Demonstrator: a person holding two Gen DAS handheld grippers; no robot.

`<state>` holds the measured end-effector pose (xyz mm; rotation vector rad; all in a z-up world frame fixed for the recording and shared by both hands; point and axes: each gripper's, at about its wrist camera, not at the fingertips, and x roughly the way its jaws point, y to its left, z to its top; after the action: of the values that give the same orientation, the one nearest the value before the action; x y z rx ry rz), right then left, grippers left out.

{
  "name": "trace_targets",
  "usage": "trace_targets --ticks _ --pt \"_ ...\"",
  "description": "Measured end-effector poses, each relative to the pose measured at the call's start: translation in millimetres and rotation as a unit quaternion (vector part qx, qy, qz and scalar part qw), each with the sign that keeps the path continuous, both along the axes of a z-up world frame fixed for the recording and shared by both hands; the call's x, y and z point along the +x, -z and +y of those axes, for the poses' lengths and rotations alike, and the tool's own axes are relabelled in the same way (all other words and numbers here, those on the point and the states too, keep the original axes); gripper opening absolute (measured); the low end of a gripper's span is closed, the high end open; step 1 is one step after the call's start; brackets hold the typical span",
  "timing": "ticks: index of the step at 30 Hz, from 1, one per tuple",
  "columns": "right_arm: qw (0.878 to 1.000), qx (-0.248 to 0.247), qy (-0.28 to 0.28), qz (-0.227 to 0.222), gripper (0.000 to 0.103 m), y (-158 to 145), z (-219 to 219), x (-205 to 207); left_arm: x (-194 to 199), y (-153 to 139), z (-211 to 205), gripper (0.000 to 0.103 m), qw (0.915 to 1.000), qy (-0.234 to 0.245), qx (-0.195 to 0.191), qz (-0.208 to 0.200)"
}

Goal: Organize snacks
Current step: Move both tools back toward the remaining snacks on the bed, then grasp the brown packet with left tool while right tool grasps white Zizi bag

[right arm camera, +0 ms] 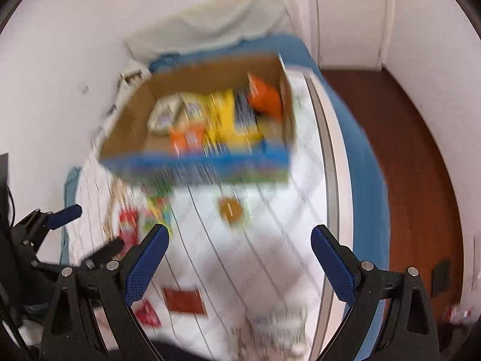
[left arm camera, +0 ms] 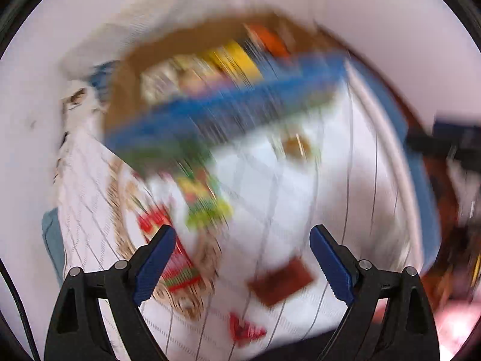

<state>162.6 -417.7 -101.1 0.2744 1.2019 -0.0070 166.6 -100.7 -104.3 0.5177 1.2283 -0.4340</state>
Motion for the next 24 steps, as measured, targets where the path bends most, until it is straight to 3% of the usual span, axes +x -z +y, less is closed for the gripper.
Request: trace_targets --ticks 3,5,9,11,15,18,20,24 --pt "0.998 0.008 0.012 0.055 0.098 41.9 -9.7 -29.3 -29.5 52.6 -12.3 0.091 0.9954 0.065 0.056 0.042" --pt "0.996 0.016 0.021 0.086 0.098 66.1 -15.7 -45.3 -48.6 89.1 -19.7 0.091 0.9870 0.110 0.099 0.063" --pt "0.984 0.085 0.081 0.133 0.098 109.6 -34.4 -79.4 -57.4 135.0 -24.2 0.091 0.9782 0.128 0.136 0.091" --pt "0.970 0.147 0.127 0.145 0.098 126.9 -44.8 -98.7 -53.9 149.2 -25.6 0.090 0.9770 0.122 0.144 0.099" --pt "0.946 0.219 0.185 0.152 0.097 152.6 -54.4 -119.9 -35.8 149.5 -22.0 0.073 0.9844 0.074 0.109 0.117" --pt "0.936 0.238 0.213 0.150 0.081 166.0 -60.7 -120.9 -4.7 134.8 -10.5 0.064 0.9894 -0.005 0.067 0.129" --pt "0.937 0.234 0.218 0.143 0.069 170.9 -63.5 -113.8 15.4 131.3 1.4 0.063 0.9859 -0.063 0.031 0.152" --pt "0.961 0.172 0.170 0.134 0.069 170.5 -53.8 -72.7 41.0 129.9 23.3 0.063 0.9684 -0.152 -0.032 0.195"
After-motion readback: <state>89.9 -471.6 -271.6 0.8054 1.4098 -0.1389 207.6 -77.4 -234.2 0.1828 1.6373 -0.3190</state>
